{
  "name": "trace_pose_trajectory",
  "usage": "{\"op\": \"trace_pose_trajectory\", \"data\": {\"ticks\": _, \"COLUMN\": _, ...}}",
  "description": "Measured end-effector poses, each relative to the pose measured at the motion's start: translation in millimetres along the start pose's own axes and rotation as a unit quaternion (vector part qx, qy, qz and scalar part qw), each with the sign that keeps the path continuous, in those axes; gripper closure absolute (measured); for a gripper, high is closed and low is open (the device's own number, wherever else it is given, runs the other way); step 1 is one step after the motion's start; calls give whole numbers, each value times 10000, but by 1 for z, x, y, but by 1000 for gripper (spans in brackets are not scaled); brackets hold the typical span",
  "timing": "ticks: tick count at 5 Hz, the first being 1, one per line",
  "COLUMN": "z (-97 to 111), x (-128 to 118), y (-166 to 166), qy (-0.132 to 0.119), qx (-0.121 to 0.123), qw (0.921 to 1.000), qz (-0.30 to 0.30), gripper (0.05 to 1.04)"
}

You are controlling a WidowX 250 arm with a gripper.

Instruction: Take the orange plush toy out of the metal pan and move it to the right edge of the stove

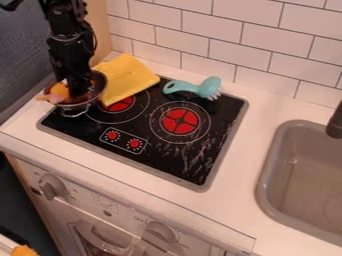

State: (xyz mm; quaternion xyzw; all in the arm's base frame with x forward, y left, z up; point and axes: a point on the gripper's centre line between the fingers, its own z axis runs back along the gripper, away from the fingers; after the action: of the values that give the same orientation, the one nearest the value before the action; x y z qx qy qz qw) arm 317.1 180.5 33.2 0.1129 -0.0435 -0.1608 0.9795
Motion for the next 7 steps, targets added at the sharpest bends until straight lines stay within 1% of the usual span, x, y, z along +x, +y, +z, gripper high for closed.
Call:
{"op": "trace_pose_trajectory", "data": {"ticks": 1, "z": 0, "x": 1, "y": 0, "qy": -12, "qx": -3, "qw": 10000, "qz": -26, "gripper": 669}}
{"op": "trace_pose_trajectory", "data": {"ticks": 2, "z": 1, "x": 2, "y": -2, "qy": -61, "qx": -64, "qw": 10000, "qz": -34, "gripper": 669}}
{"op": "trace_pose_trajectory", "data": {"ticks": 3, "z": 14, "x": 5, "y": 1, "qy": -190, "qx": -20, "qw": 9998, "qz": -25, "gripper": 669}}
{"op": "trace_pose_trajectory", "data": {"ticks": 4, "z": 50, "x": 11, "y": 11, "qy": -554, "qx": 326, "qw": 9979, "qz": -61, "gripper": 669}}
{"op": "trace_pose_trajectory", "data": {"ticks": 5, "z": 80, "x": 18, "y": 0, "qy": -885, "qx": 458, "qw": 9947, "qz": -232, "gripper": 669}}
{"op": "trace_pose_trajectory", "data": {"ticks": 6, "z": 102, "x": 32, "y": -25, "qy": -1158, "qx": 500, "qw": 9902, "qz": -603, "gripper": 669}}
{"op": "trace_pose_trajectory", "data": {"ticks": 7, "z": 121, "x": 50, "y": -64, "qy": -1434, "qx": 486, "qw": 9822, "qz": -1115, "gripper": 669}}
